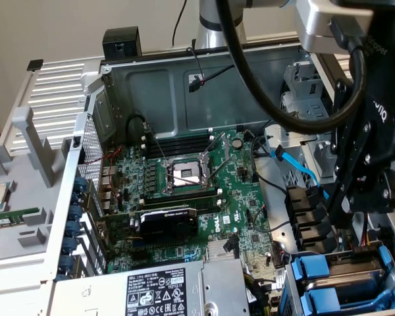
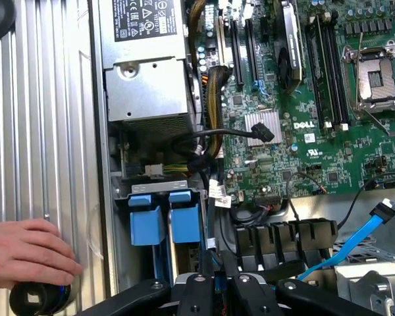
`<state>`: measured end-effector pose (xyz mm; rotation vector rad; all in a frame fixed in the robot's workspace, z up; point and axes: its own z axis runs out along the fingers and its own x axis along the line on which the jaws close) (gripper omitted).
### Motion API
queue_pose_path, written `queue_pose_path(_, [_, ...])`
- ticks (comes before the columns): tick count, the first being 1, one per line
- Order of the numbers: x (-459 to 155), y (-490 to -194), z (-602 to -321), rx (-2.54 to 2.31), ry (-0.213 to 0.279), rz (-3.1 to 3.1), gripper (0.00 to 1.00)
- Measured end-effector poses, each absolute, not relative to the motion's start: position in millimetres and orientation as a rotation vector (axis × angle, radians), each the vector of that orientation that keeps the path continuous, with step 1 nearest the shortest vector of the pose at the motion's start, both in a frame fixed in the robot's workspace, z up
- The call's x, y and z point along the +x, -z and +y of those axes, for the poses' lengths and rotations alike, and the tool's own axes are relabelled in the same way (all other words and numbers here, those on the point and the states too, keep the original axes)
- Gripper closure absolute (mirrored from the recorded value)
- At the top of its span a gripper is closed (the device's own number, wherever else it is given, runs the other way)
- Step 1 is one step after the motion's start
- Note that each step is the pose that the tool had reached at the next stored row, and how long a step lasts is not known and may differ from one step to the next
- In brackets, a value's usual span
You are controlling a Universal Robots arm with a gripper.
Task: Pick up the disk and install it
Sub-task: 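Insert the first disk wire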
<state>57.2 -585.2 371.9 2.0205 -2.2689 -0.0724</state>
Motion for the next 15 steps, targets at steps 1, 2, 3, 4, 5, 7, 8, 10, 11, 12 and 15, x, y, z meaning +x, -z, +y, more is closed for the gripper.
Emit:
queue_pose_path(1, [57.2, -371.9, -585.2, 2.021, 0.072, -2.269, 0.84])
queue_pose_path(2, [57.1, -371.9, -585.2, 2.02, 0.072, -2.269, 0.84])
queue_pose_path(3, [57.2, -371.9, -585.2, 2.021, 0.072, -2.269, 0.84])
queue_pose_path(4, [57.2, -371.9, -585.2, 2.021, 0.072, -2.269, 0.84])
queue_pose_path(5, [57.2, -371.9, -585.2, 2.021, 0.072, -2.269, 0.84])
queue_pose_path(7, [57.2, -371.9, -585.2, 2.021, 0.072, -2.269, 0.84])
queue_pose_path(8, [56.9, -371.9, -585.2, 2.021, 0.072, -2.269, 0.84])
queue_pose_path(10, [56.3, -371.8, -586.6, 2.022, 0.073, -2.271, 0.84])
queue_pose_path(11, [56.0, -371.9, -587.6, 2.024, 0.074, -2.272, 0.84])
queue_pose_path(12, [55.5, -371.9, -588.5, 2.024, 0.076, -2.273, 0.84])
queue_pose_path(15, [55.2, -371.8, -594.1, 2.03, 0.087, -2.277, 0.84])
